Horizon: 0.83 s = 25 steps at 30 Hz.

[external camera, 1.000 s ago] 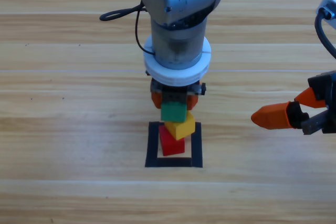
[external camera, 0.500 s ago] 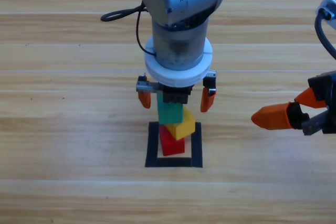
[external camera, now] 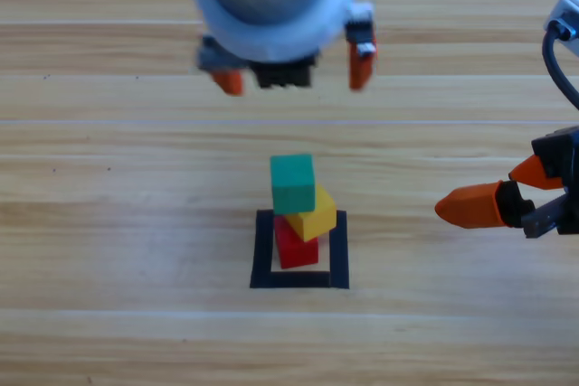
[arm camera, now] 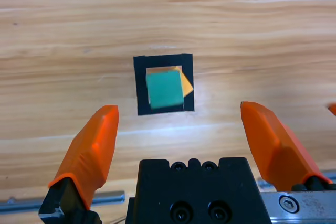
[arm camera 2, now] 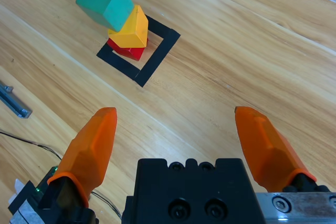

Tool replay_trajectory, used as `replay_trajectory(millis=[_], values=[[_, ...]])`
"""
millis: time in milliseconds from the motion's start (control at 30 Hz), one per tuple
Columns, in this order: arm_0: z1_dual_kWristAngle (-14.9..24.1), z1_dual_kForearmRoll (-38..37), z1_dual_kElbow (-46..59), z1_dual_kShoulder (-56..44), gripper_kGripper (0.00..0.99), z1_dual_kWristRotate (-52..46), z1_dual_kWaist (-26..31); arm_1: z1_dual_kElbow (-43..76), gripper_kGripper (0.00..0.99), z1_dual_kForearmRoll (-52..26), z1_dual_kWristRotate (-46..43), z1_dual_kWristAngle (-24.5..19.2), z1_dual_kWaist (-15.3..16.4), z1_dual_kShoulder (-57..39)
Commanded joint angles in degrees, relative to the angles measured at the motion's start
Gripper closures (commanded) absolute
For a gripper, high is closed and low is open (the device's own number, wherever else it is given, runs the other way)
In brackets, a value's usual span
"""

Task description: Stack the blocks in the rectangular block: red at the bottom, yellow in the middle, green on top

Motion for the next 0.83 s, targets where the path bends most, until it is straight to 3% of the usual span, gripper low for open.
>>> replay_trajectory(millis=[33,300,433,700,833], values=[[7.46,-0.54,10.63,-6.83,0.000,-5.70,-10.89,1.36,0.000,-1.25,-0.31,0.80,-1.42,-0.84],[13.09,-7.22,26.28,-10.35,0.000,-9.22,-17.92,1.36,0.000,-1.16,-0.31,1.33,-1.42,-0.75],[13.18,-13.90,36.47,-14.92,0.000,-8.95,-18.71,1.36,0.000,-1.16,-0.31,1.33,-1.42,-0.57],[13.88,-14.78,40.78,-19.93,0.000,-9.75,-18.71,1.27,0.000,-1.16,-0.31,1.33,-1.42,-0.13],[14.05,-18.82,47.72,-25.38,0.000,-9.57,-18.71,1.27,0.000,-1.16,-0.31,1.33,-1.42,-0.05]])
